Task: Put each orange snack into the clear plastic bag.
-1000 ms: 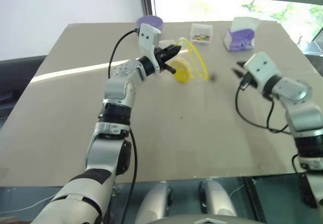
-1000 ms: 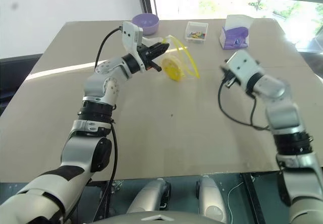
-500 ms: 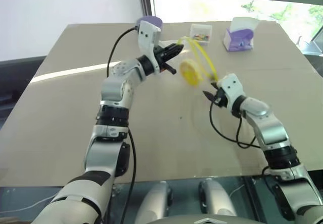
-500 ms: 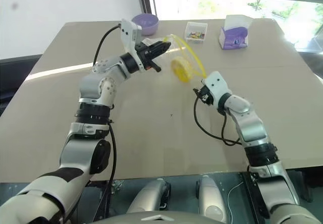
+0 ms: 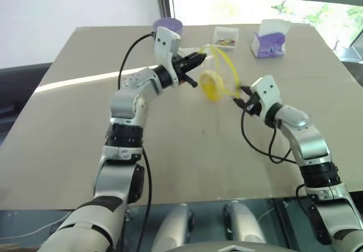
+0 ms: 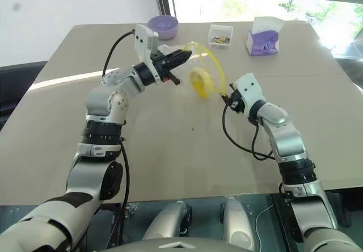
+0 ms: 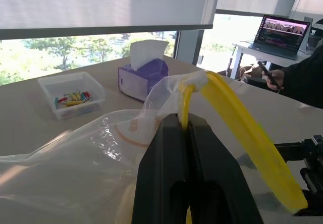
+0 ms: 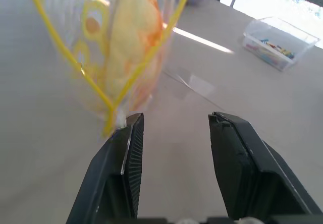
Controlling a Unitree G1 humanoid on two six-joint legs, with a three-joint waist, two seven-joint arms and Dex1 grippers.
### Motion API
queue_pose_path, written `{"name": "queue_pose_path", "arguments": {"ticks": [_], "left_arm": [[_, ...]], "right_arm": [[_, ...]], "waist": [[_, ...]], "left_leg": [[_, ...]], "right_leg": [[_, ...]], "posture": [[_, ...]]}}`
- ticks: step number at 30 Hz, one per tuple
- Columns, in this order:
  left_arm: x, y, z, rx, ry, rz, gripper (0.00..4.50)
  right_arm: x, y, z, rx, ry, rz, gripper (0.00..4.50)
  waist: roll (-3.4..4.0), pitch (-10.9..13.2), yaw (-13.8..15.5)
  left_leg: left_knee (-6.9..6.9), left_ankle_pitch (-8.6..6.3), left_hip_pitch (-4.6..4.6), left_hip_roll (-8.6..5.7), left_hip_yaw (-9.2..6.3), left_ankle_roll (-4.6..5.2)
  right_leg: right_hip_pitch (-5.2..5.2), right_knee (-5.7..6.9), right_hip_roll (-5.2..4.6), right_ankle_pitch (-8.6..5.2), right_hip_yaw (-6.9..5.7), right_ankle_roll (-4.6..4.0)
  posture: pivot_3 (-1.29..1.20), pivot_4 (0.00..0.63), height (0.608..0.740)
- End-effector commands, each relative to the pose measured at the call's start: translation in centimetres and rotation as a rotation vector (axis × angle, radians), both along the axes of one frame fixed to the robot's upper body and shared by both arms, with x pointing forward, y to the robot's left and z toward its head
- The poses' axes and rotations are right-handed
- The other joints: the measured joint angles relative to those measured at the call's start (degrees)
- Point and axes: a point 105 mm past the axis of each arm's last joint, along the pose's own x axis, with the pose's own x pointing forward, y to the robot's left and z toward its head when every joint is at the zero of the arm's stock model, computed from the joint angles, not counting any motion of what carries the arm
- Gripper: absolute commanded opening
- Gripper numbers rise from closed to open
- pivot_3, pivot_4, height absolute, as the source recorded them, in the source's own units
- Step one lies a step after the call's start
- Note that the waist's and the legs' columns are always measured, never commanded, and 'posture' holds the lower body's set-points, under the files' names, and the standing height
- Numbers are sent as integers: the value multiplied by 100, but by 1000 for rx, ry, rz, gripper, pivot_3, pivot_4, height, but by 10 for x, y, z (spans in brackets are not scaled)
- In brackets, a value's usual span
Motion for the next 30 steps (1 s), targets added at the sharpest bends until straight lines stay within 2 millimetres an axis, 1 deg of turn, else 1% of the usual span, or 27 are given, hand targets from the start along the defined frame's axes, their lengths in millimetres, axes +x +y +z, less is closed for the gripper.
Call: {"name": "queue_pose_path", "arguments": {"ticks": [1, 4, 12, 20, 25, 28, 30], "left_arm": [[-7, 0, 14, -7, -56, -16, 0], [-7, 0, 14, -7, -55, -17, 0], [-10, -2, 16, -11, -56, -29, 0], [-11, -2, 16, -12, -56, -33, 0], [-12, -3, 14, -8, -57, -38, 0], [-13, -4, 13, -4, -58, -42, 0], [-14, -4, 13, -2, -59, -43, 0]], "right_arm": [[-15, 10, 13, 35, -33, 97, 2158], [-23, 8, 9, 36, 0, 136, 2158], [-33, 3, 10, 32, 19, 196, 2158], [-45, -1, 3, 13, 69, 250, 2158], [-38, -4, 8, 37, 55, 206, 2158], [-27, -8, 11, 47, 37, 148, 2158], [-25, -7, 14, 56, 25, 144, 2158]], "waist": [[0, 0, 6], [0, 0, 10], [0, 0, 9], [0, 0, 16], [0, 0, 21], [0, 0, 19], [0, 0, 22]], "left_leg": [[0, 0, 0, 0, 0, 0], [0, 0, 0, 0, 0, 0], [1, 0, 0, 0, 0, 0], [2, 0, 0, 0, 0, 0], [2, 0, 1, 1, 0, 0], [2, 0, 1, 0, 1, 0], [2, 0, 1, 0, 0, 0]], "right_leg": [[0, 0, 0, 0, 0, 0], [0, -1, 0, 0, 0, 0], [1, 1, 0, 0, -1, 0], [2, 0, -1, 0, 0, 0], [1, 2, -1, 0, -1, 0], [2, 2, -2, 0, 0, 0], [1, 2, -2, 0, 0, 0]], "posture": [[0, 150, 740], [0, 150, 740], [0, 150, 740], [0, 150, 740], [0, 150, 740], [0, 150, 740], [0, 150, 740]]}}
